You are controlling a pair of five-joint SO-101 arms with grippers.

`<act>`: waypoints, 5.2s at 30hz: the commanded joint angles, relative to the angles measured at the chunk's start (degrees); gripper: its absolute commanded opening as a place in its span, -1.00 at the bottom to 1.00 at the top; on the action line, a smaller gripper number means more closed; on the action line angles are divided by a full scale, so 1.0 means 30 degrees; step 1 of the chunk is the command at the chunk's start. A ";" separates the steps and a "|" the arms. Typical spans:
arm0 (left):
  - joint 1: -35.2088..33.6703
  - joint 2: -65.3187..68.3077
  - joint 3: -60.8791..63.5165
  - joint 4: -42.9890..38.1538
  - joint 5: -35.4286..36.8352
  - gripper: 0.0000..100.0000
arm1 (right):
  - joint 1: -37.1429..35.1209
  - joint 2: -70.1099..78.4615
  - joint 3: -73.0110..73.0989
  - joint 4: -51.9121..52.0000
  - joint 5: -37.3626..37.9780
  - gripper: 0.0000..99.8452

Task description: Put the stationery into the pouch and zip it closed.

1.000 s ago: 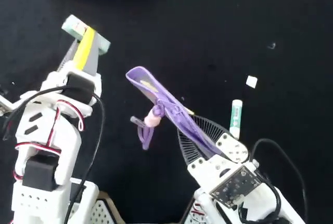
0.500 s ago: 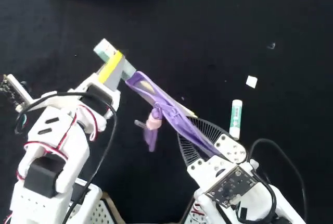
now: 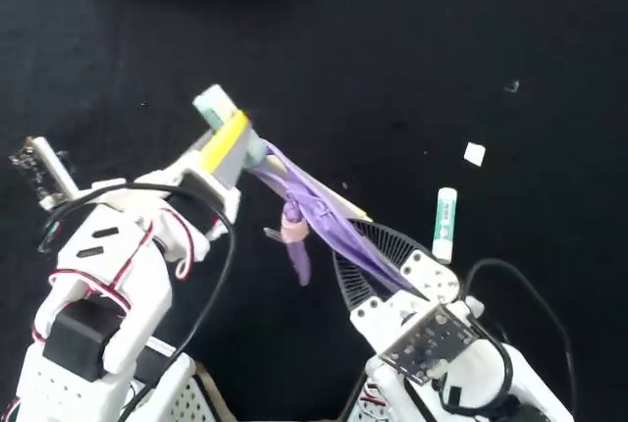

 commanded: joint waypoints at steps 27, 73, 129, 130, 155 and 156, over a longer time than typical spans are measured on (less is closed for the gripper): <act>-0.1392 -0.3282 0.4322 -0.5480 -0.2667 -0.81 | -0.0059 -0.1685 -0.0835 -0.0352 -0.0615 -0.98; 0.1861 -0.3341 0.6227 -0.4659 -0.1114 -0.81 | -0.0059 -0.2212 0.0777 -0.2256 -0.0733 -0.98; -0.7253 -0.3311 0.1304 -0.3810 -0.5011 -0.70 | -0.0029 -0.2183 0.0806 -0.6066 -0.2432 -0.98; -0.8015 -0.3311 0.1538 -0.4073 -0.4630 -0.70 | -0.0029 -0.2183 0.0630 -0.5978 -0.2432 -0.98; -0.4733 0.8762 -0.0806 -0.7883 -0.6330 -0.70 | -0.0410 -0.2271 0.0044 -0.5099 -0.2432 -0.98; -0.4410 0.8645 -0.0513 -0.7941 -0.6535 -0.70 | -0.0410 -0.2271 0.0073 -0.5099 -0.2432 -0.98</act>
